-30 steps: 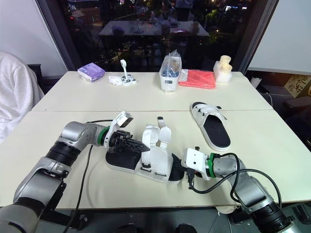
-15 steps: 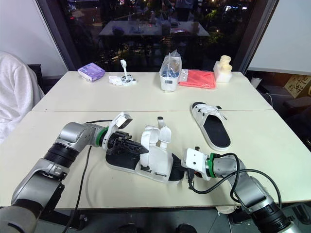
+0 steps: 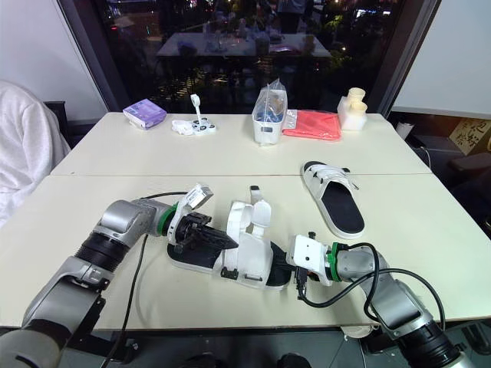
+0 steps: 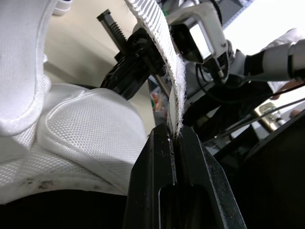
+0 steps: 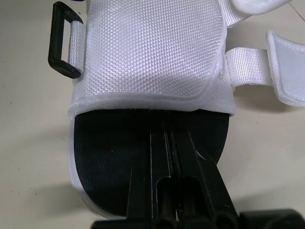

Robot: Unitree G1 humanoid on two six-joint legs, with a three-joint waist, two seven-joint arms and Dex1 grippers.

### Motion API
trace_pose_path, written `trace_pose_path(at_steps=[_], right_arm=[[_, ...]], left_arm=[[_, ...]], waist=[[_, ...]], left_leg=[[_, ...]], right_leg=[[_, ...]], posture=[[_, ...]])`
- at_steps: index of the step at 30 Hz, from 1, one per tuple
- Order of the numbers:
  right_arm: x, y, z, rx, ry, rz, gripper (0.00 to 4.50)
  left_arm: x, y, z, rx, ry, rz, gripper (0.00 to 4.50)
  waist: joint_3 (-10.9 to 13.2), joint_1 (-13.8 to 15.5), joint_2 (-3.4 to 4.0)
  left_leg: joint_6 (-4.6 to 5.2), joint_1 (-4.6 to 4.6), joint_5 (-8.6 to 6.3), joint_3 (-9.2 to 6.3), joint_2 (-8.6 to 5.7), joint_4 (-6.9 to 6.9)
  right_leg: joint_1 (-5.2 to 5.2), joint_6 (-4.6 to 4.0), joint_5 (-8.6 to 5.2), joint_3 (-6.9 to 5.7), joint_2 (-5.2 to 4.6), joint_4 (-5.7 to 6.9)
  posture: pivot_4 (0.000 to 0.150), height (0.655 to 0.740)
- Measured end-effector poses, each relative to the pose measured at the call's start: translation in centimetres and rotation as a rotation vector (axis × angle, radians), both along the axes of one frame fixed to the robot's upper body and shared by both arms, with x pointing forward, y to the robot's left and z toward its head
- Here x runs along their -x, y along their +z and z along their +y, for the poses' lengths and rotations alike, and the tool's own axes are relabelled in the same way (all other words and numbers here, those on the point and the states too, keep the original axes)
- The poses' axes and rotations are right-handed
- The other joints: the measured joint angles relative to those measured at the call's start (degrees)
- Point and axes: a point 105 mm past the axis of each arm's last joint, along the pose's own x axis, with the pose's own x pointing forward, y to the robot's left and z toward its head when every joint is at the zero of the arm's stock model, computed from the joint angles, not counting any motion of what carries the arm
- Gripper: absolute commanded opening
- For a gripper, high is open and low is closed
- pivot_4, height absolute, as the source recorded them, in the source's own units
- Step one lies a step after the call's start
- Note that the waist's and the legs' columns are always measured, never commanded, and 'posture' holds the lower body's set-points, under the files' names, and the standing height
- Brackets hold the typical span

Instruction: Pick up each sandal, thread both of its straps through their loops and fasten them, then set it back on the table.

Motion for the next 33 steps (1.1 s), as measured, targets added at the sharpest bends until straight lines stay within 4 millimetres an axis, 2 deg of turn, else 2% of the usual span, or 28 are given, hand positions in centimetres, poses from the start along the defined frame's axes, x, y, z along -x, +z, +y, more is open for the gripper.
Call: trace_pose_path(at_steps=[8, 17, 33], right_arm=[[0.0, -0.1, 0.0, 0.002, 0.001, 0.000, 0.00], [0.0, -0.1, 0.1, 0.012, 0.006, -0.011, 0.00], [0.0, 0.0, 0.2, 0.013, 0.011, -0.016, 0.00]], left_arm=[[-0.5, 0.1, -1.3, 0.029, 0.005, -0.088, 0.03], [0.0, 0.9, -0.6, 0.034, -0.036, -0.114, 0.03], [0.4, 0.7, 0.0, -0.005, -0.106, -0.216, 0.03]], waist=[[0.0, 0.0, 0.00], [0.0, 0.0, 0.00], [0.0, 0.0, 0.00]], left_leg=[[0.00, 0.00, 0.00, 0.00, 0.00, 0.01], [0.00, 0.00, 0.00, 0.00, -0.01, 0.01], [0.00, 0.00, 0.00, 0.00, 0.00, 0.02]], right_leg=[[0.00, 0.00, 0.00, 0.00, 0.00, 0.01], [0.00, 0.00, 0.00, 0.00, 0.00, 0.01], [0.00, 0.00, 0.00, 0.00, 0.01, 0.03]], posture=[[0.150, 0.7400], [0.150, 0.7400], [0.150, 0.7400]])
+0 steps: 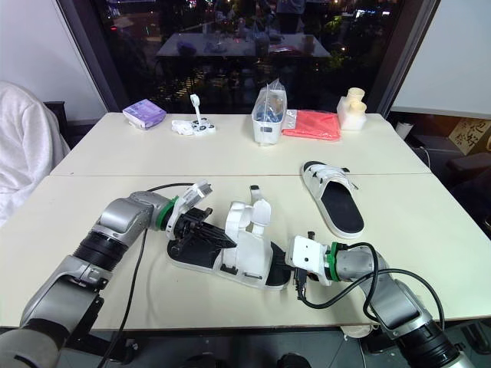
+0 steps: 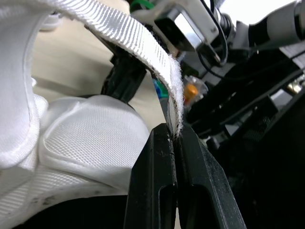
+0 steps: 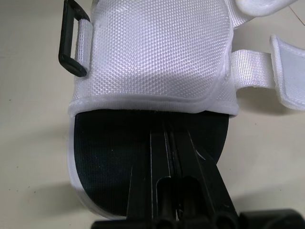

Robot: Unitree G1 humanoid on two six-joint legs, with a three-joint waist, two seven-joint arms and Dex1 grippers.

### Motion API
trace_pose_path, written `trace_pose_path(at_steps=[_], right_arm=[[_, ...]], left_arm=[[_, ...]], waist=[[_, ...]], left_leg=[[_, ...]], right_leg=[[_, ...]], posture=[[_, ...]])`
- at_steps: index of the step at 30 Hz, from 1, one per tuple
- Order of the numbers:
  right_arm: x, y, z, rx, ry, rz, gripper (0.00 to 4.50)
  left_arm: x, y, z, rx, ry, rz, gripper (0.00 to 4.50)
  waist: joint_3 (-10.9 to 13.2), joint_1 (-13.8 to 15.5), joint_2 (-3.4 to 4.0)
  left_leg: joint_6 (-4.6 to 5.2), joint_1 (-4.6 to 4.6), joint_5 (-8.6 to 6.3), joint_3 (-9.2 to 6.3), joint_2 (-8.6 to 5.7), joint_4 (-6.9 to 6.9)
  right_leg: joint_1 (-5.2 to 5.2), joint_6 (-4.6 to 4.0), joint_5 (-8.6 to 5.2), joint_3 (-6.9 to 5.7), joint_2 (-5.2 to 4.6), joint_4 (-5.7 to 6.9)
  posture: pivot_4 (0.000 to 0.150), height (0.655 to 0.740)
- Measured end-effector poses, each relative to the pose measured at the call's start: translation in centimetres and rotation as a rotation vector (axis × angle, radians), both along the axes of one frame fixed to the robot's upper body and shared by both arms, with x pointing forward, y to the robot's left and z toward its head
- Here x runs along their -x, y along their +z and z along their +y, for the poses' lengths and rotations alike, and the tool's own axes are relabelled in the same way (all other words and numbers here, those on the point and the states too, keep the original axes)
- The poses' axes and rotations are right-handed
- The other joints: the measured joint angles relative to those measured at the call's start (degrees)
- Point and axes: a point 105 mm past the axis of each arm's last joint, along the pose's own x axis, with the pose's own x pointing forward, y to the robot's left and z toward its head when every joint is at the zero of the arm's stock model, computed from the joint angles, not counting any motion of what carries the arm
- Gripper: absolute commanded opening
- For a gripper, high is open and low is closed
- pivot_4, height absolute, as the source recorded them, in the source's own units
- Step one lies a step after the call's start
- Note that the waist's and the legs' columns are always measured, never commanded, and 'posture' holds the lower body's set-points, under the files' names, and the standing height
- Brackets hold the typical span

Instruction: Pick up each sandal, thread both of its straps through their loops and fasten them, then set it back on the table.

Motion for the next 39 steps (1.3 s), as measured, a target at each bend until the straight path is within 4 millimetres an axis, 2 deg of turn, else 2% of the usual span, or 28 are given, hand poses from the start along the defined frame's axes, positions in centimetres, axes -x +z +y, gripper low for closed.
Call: trace_pose_path(at_steps=[17, 19, 21, 26, 27, 28, 35, 39], right_arm=[[0.0, -0.1, 0.0, -0.002, -0.005, 0.001, 0.00], [0.0, -0.1, 0.0, -0.001, -0.004, 0.001, 0.00], [0.0, -0.1, 0.1, -0.002, -0.002, 0.001, 0.00], [-0.1, -0.1, 0.1, -0.002, 0.001, 0.002, 0.00], [-0.1, -0.1, 0.2, -0.002, 0.002, 0.002, 0.00], [-0.2, -0.1, 0.2, -0.003, 0.003, 0.001, 0.00], [-0.3, -0.2, 0.3, -0.004, 0.011, 0.000, 0.00], [-0.3, -0.2, 0.3, -0.004, 0.014, -0.004, 0.00]], left_arm=[[1.6, -1.9, -0.2, 0.021, -0.063, -0.189, 0.03], [1.8, -2.0, 0.0, 0.014, -0.064, -0.197, 0.59], [2.2, -2.3, 0.5, -0.001, -0.065, -0.202, 1.35], [3.3, -2.7, 1.4, -0.024, -0.084, -0.213, 3.93], [3.5, -2.7, 1.5, -0.027, -0.083, -0.217, 4.32], [3.6, -2.8, 1.6, -0.029, -0.077, -0.218, 4.45], [4.5, -2.0, 3.8, -0.047, -0.010, -0.193, 4.45], [5.2, -2.3, 4.8, -0.053, 0.041, -0.154, 4.45]], waist=[[0.0, 0.0, 0.02], [0.0, 0.0, 0.02], [0.0, 0.0, 0.02], [0.0, -0.1, 0.03], [0.0, -0.1, 0.02], [0.0, -0.1, 0.02], [0.0, -0.5, 0.03], [0.0, -0.4, 0.03]], left_leg=[[0.00, 0.00, 0.00, 0.00, 0.00, 0.01], [0.00, 0.01, 0.00, 0.00, 0.00, 0.01], [0.00, 0.01, 0.00, 0.00, 0.01, 0.01], [0.00, 0.06, 0.00, 0.00, 0.02, 0.01], [0.00, 0.07, 0.00, 0.00, 0.03, 0.01], [0.00, 0.07, 0.00, 0.00, 0.04, 0.01], [-0.01, 0.07, 0.00, 0.01, 0.08, 0.00], [-0.01, 0.08, 0.00, 0.01, 0.08, 0.01]], right_leg=[[0.00, -0.01, 0.00, 0.00, -0.01, 0.00], [0.00, -0.01, 0.00, 0.00, -0.01, 0.00], [0.00, -0.01, 0.00, 0.00, -0.01, 0.00], [0.05, -0.01, 0.00, 0.00, -0.01, 0.00], [0.05, -0.01, 0.00, 0.00, -0.01, 0.00], [0.05, -0.02, 0.00, 0.00, -0.01, 0.00], [0.01, -0.02, 0.01, 0.00, 0.01, 0.01], [0.02, -0.03, 0.01, -0.01, 0.01, 0.01]], posture=[[0.150, 0.7400], [0.150, 0.7400], [0.150, 0.7400], [0.150, 0.7400], [0.150, 0.7400], [0.150, 0.7400], [0.150, 0.7400], [0.150, 0.7400]])
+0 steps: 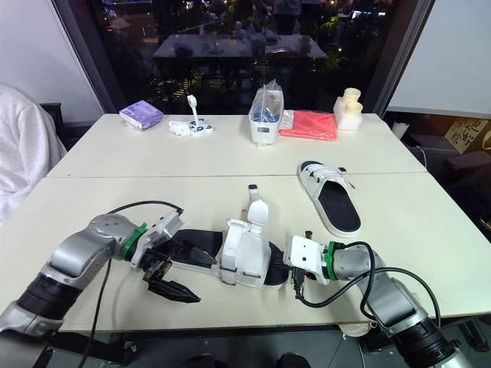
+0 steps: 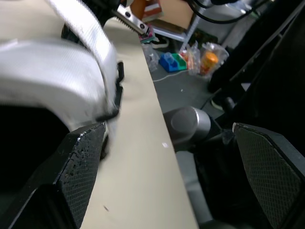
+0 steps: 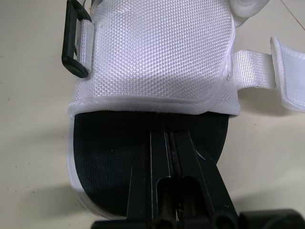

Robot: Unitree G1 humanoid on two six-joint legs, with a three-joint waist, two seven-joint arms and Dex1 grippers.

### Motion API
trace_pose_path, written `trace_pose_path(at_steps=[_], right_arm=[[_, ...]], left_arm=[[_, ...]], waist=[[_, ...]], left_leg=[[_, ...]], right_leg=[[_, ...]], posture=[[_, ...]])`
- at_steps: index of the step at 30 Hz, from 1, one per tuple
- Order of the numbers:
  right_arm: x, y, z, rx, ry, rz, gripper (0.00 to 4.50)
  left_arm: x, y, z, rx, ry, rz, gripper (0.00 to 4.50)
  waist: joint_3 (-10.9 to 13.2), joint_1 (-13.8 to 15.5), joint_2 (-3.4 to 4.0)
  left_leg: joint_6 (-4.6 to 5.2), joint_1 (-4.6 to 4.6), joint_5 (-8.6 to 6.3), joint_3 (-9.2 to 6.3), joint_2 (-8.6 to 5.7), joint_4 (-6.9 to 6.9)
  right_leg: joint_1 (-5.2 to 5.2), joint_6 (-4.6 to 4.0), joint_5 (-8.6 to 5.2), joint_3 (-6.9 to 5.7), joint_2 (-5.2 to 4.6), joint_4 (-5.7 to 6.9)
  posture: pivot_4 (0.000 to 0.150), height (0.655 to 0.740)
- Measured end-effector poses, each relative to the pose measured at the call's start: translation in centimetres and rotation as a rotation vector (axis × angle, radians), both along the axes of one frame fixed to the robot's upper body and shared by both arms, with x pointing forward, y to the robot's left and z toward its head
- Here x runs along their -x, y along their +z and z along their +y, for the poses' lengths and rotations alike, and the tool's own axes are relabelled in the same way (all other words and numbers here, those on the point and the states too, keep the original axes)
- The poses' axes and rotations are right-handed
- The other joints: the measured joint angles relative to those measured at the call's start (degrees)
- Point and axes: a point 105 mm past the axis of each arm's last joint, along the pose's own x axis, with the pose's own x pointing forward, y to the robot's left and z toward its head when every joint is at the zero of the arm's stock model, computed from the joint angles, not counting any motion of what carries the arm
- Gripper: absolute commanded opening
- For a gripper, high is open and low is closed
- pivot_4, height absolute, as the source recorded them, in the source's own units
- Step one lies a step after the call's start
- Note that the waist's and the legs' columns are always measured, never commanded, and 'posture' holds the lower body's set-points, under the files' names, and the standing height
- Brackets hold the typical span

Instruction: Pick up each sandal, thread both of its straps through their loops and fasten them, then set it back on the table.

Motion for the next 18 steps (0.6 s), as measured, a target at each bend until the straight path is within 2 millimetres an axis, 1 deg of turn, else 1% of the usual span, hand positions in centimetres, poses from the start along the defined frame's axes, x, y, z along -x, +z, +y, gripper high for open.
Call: trace_pose_path(at_steps=[3, 6, 11, 13, 18], right_arm=[[0.0, 0.0, 0.0, 0.001, 0.001, -0.001, 0.00], [0.0, -0.1, 0.0, 0.002, 0.002, 0.002, 0.00], [-0.1, 0.0, 0.0, 0.006, 0.007, 0.002, 0.00], [-0.1, 0.0, 0.0, 0.007, 0.008, 0.002, 0.00], [-0.3, 0.0, -0.3, 0.017, -0.001, 0.004, 0.00]], left_arm=[[0.5, -0.4, 0.0, 0.004, 0.006, 0.018, 4.45], [0.7, -1.4, 0.0, 0.011, 0.036, 0.028, 4.45], [-0.4, -2.9, -0.5, 0.026, 0.088, -0.007, 4.45], [-0.5, -3.6, -0.9, 0.033, 0.083, -0.012, 4.45], [-0.6, -4.0, -1.7, 0.062, 0.080, -0.008, 4.45]], waist=[[0.0, 0.0, 0.00], [0.0, -0.1, 0.01], [0.0, 0.1, 0.02], [0.0, 0.1, 0.02], [-0.1, 0.4, 0.02]], left_leg=[[0.00, 0.00, 0.00, 0.00, 0.00, 0.00], [0.00, -0.01, 0.00, 0.00, 0.01, 0.00], [-0.01, 0.02, 0.00, 0.02, 0.00, 0.01], [-0.01, 0.03, 0.00, 0.02, 0.01, 0.01], [-0.02, 0.18, -0.01, 0.00, 0.00, 0.05]], right_leg=[[0.00, -0.01, 0.01, 0.00, 0.00, 0.00], [-0.02, -0.01, 0.00, 0.00, 0.00, 0.00], [0.00, -0.06, 0.04, 0.00, -0.01, -0.01], [0.00, -0.06, 0.04, 0.00, -0.02, -0.01], [-0.02, -0.09, 0.06, -0.03, -0.09, -0.04]], posture=[[0.150, 0.7400], [0.150, 0.7400], [0.150, 0.7400], [0.150, 0.7400], [0.150, 0.7400]])
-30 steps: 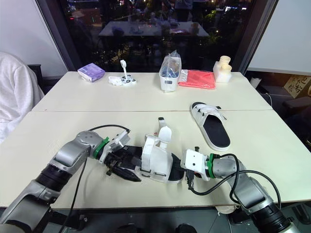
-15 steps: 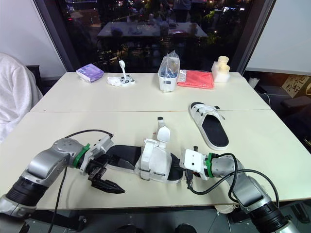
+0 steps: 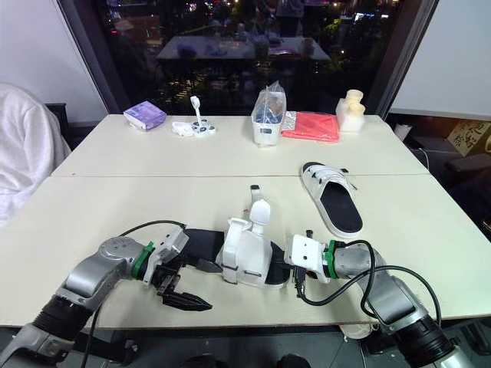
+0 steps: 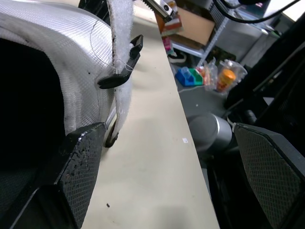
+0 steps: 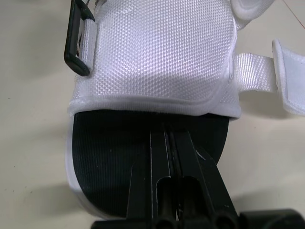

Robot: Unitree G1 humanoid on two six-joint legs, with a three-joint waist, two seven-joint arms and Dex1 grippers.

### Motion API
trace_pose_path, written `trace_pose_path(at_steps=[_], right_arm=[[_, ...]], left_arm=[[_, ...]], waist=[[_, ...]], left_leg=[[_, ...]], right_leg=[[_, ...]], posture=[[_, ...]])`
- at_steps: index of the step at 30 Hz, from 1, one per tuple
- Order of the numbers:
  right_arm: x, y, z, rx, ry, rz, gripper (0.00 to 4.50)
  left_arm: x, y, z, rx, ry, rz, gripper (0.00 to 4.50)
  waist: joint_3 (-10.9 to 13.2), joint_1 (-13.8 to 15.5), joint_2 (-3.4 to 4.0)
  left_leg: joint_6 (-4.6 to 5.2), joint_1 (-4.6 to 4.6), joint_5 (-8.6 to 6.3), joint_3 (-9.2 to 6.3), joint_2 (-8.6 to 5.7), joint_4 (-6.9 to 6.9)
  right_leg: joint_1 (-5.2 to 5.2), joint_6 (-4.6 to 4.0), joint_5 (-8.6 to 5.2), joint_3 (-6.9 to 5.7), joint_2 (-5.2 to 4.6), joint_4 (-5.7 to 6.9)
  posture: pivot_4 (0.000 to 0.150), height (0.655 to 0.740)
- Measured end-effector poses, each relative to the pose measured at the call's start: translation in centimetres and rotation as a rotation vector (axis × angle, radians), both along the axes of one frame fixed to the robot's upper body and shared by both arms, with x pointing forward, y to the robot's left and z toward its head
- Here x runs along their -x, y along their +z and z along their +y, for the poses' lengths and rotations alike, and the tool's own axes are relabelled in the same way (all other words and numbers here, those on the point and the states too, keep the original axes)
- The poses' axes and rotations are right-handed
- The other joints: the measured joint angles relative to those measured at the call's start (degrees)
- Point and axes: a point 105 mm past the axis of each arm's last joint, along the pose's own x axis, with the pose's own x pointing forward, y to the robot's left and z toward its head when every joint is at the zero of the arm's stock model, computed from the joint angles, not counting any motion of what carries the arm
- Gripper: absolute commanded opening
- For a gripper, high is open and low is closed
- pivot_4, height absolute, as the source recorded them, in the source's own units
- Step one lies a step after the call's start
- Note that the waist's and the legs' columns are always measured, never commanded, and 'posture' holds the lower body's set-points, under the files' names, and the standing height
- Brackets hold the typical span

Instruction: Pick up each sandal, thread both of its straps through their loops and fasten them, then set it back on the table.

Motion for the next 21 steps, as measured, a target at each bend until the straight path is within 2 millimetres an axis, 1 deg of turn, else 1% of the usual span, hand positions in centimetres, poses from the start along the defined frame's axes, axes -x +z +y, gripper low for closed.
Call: trace_pose_path(at_steps=[6, 10, 13, 15, 19, 20, 21], right_arm=[[0.0, 0.0, 0.0, 0.001, 0.003, 0.001, 0.00], [0.0, 0.0, 0.1, 0.001, 0.006, 0.002, 0.00], [0.0, 0.0, 0.1, 0.001, 0.007, 0.002, 0.00], [0.1, 0.0, 0.2, -0.001, 0.010, 0.002, 0.00], [0.1, 0.0, 0.4, -0.003, 0.015, 0.002, 0.00], [0.1, 0.0, 0.4, -0.005, 0.016, 0.002, 0.00], [0.1, 0.0, 0.5, -0.007, 0.016, 0.001, 0.00]], left_arm=[[0.2, -0.3, -1.1, 0.019, -0.016, 0.010, 4.45], [0.4, -0.9, -2.6, 0.039, -0.019, 0.030, 4.45], [0.1, -0.9, -2.7, 0.031, -0.003, 0.031, 3.60], [-0.1, -1.0, -2.7, 0.020, 0.018, 0.037, 2.54], [0.0, -1.2, -2.2, -0.007, 0.033, 0.063, 0.59], [0.2, -1.2, -1.8, -0.021, 0.033, 0.074, 0.17], [0.5, -1.2, -1.5, -0.035, 0.030, 0.083, 0.08]], waist=[[-0.1, 0.0, 0.09], [-0.1, 0.0, 0.09], [-0.1, 0.0, 0.10], [-0.1, -0.1, 0.10], [-0.1, -0.2, 0.10], [-0.1, -0.3, 0.10], [-0.1, -0.3, 0.10]], left_leg=[[0.00, -0.02, 0.00, -0.01, 0.00, 0.00], [0.00, -0.03, 0.00, -0.01, -0.02, 0.01], [0.01, -0.03, 0.00, -0.02, -0.01, 0.01], [0.01, -0.06, 0.00, -0.02, -0.01, 0.01], [0.01, -0.20, 0.00, -0.01, 0.00, -0.04], [0.01, -0.20, 0.00, -0.01, 0.00, -0.07], [0.01, -0.20, 0.00, -0.01, 0.01, -0.08]], right_leg=[[-0.03, -0.01, 0.00, 0.00, -0.01, 0.00], [0.00, -0.01, 0.01, 0.00, -0.02, -0.01], [-0.02, -0.01, 0.01, -0.01, -0.01, 0.00], [-0.03, -0.01, 0.00, -0.01, -0.01, -0.01], [-0.03, 0.00, 0.00, -0.01, 0.03, 0.00], [-0.05, 0.00, 0.00, -0.01, 0.03, 0.00], [-0.06, -0.01, 0.00, -0.01, 0.03, 0.00]], posture=[[0.150, 0.7400], [0.150, 0.7400], [0.150, 0.7400], [0.150, 0.7400], [0.150, 0.7400], [0.150, 0.7400], [0.150, 0.7400]])
